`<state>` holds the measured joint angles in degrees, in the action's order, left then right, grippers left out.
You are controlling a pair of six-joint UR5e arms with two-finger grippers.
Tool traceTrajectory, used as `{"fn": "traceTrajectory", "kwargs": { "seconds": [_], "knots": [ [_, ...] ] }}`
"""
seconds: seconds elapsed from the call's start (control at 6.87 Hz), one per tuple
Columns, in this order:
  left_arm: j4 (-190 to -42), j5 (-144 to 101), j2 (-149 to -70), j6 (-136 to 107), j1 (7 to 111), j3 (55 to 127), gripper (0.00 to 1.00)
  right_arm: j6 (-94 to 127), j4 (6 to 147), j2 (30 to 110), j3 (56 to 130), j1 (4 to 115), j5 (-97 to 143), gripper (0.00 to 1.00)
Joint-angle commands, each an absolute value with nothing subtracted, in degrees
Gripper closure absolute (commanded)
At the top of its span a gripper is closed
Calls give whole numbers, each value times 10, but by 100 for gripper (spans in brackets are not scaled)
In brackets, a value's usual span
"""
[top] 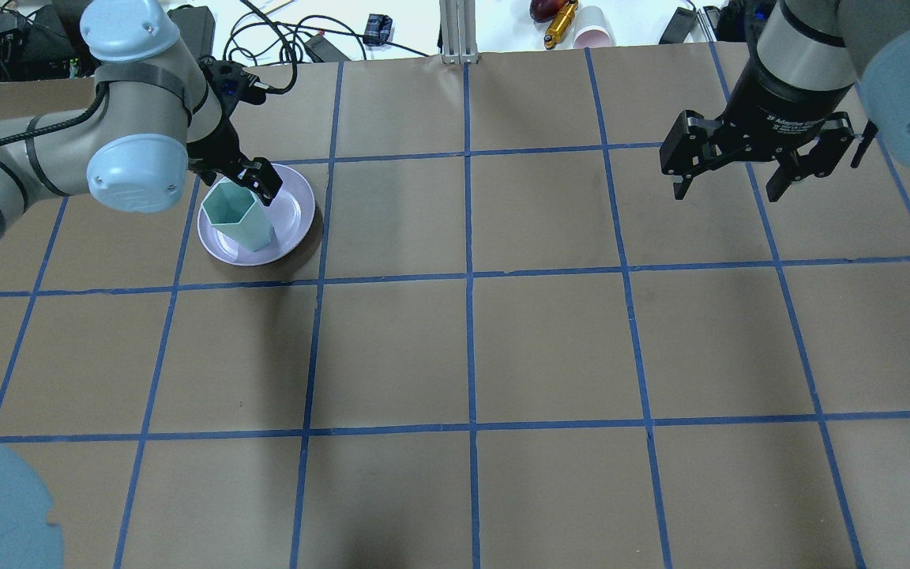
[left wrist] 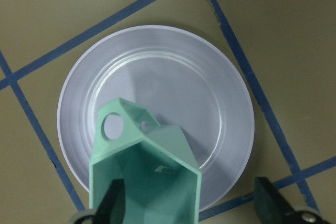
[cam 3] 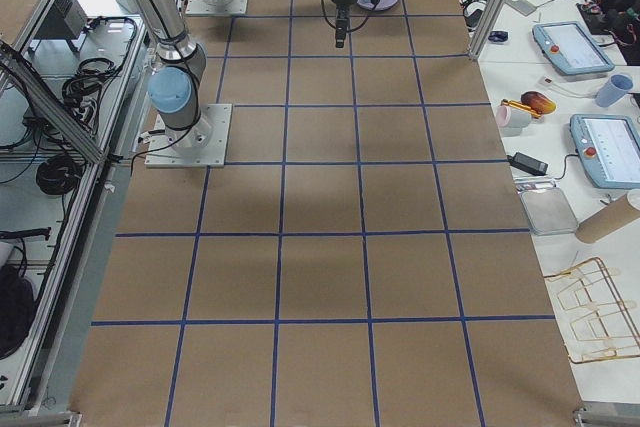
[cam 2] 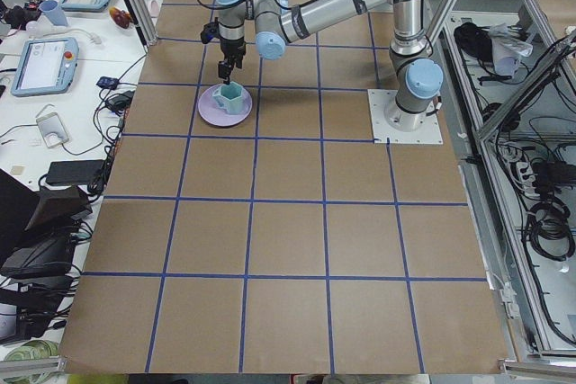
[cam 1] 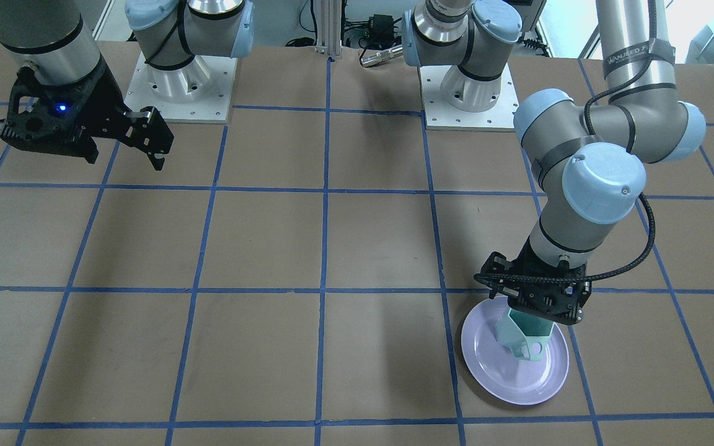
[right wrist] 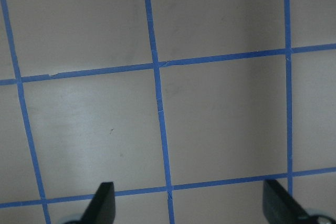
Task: Flip cup and place on plate
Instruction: 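Lower the mug onto the plate, open the left gripper, lift away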
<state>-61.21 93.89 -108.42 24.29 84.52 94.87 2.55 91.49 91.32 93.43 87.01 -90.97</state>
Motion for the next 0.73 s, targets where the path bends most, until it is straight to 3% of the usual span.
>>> {"fn": "traceTrajectory", "kwargs": {
  "seconds": [0.0,0.15,0.58],
  "knots": [
    [-752,934,-1057,166,840,877,0,25,915,913,934,870,-910,0],
    [-798,921,-1056,124,839,844,0,25,915,913,934,870,-910,0],
    [-855,920,-1014,25,849,837,0,25,915,913,934,870,-910,0]
  ]
}}
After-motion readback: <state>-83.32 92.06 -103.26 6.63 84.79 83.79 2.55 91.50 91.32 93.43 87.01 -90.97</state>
